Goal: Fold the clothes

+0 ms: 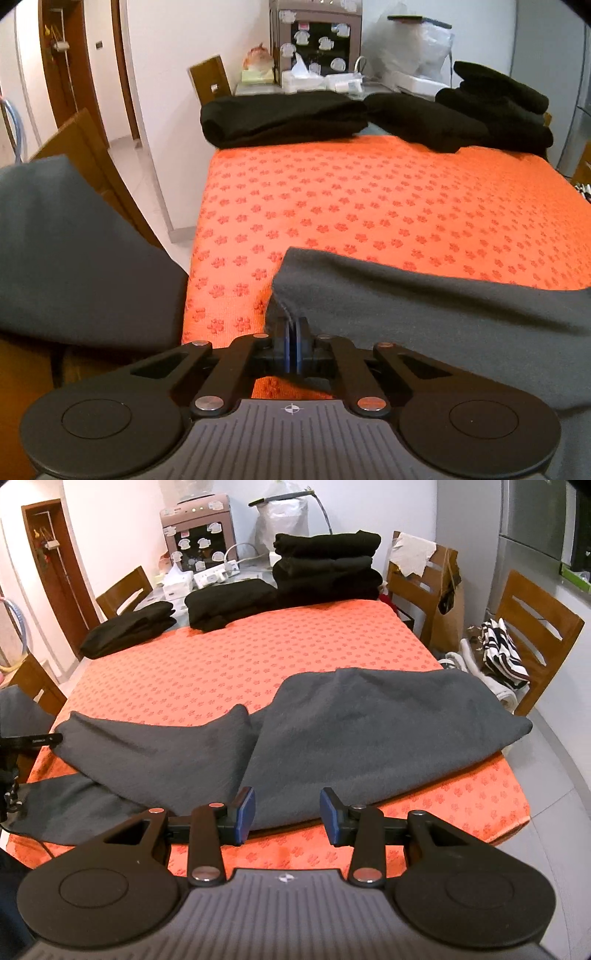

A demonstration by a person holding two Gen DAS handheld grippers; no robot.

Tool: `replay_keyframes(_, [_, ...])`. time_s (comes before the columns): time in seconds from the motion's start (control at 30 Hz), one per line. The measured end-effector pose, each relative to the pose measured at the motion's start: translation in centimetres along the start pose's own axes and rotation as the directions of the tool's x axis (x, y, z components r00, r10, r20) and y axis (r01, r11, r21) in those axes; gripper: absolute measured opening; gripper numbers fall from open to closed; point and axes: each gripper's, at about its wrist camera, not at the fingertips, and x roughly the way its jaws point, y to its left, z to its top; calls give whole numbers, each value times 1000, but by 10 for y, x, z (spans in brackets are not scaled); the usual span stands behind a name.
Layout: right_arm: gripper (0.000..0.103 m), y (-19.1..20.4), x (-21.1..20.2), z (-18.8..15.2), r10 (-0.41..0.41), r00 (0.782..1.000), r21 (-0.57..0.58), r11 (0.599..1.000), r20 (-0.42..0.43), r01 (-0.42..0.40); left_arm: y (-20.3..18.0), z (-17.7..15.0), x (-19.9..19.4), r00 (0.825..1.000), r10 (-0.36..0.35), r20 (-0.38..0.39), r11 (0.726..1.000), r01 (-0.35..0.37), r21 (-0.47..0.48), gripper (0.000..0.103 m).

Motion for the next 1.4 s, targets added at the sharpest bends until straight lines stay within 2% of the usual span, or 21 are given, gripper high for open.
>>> replay_keyframes(0.27, [44, 17, 9, 3, 55, 998, -56, 997, -22, -56, 7, 8, -83, 991, 17, 130, 998, -9, -63, 5])
replay_keyframes(0.47, [44, 26, 29, 16, 124, 990, -113, 985, -63, -130, 14, -12, -141, 993, 60, 107, 986, -42, -160, 5])
replay_keyframes(0.6, [44, 32, 40, 23, 160, 983, -161, 972, -88, -172, 17, -34, -165, 992, 97, 80, 975, -78, -209, 5])
replay_keyframes(0.83, [44, 46, 48, 30, 212, 969, -228, 945, -126, -237, 22, -76, -162, 986, 165, -3, 955, -160, -251, 5])
replay_keyframes(1.0, [44, 54, 43, 31, 212, 969, -253, 938, -125, -238, 29, -86, -164, 979, 202, -24, 944, -201, -261, 4])
replay_keyframes(1.2, [44, 59, 43, 22, 195, 973, -244, 944, -127, -221, 40, -109, -142, 974, 208, -84, 942, -223, -252, 4])
replay_keyframes(1.3, [44, 60, 47, 17, 185, 974, -233, 949, -133, -212, 52, -112, -146, 981, 180, -70, 929, -193, -316, 5])
replay_keyframes(1.33, [44, 60, 48, 15, 183, 974, -230, 950, -133, -210, 53, -110, -151, 982, 184, -52, 931, -191, -310, 6])
replay_keyframes(1.4, [44, 62, 53, 11, 172, 976, -223, 955, -130, -198, 55, -106, -161, 983, 183, -17, 940, -180, -289, 16])
